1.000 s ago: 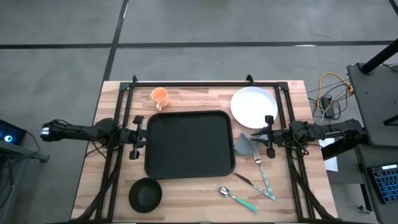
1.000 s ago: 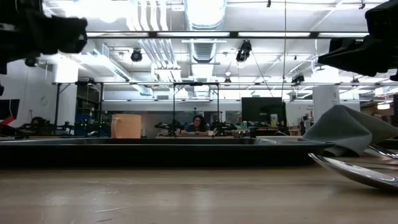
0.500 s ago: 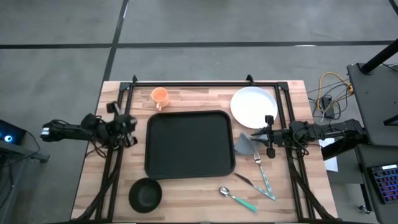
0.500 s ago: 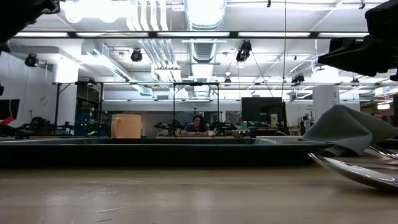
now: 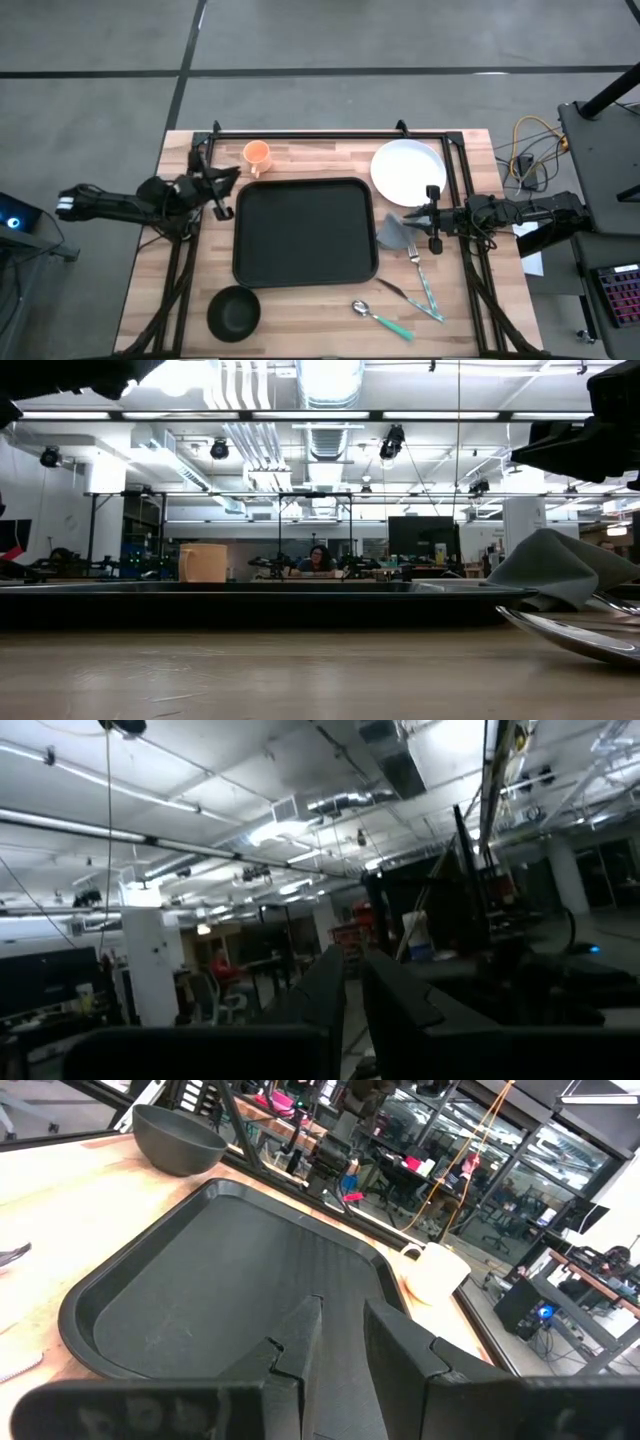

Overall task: Set up tray
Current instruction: Put the orange cup on the black tray

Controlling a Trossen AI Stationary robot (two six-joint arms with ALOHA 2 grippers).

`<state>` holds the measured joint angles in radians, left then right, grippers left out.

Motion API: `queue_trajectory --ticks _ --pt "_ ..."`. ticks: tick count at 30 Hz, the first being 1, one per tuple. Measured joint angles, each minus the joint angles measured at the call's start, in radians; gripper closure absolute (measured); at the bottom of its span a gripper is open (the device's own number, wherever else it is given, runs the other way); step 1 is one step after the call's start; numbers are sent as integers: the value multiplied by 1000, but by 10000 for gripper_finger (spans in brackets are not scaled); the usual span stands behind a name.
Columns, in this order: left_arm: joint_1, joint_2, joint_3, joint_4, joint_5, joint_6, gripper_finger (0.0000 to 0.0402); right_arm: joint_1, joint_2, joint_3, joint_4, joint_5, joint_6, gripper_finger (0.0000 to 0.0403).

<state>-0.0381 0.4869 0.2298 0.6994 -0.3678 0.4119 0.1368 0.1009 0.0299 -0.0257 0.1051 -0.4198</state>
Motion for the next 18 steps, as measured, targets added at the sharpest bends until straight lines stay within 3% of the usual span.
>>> queue_trajectory --ticks 9,18 --pt "0 88 3 21 -33 78 379 0 0 0 0 0 0 335" --pt "0 123 37 22 -301 30 379 0 0 0 0 0 0 335"
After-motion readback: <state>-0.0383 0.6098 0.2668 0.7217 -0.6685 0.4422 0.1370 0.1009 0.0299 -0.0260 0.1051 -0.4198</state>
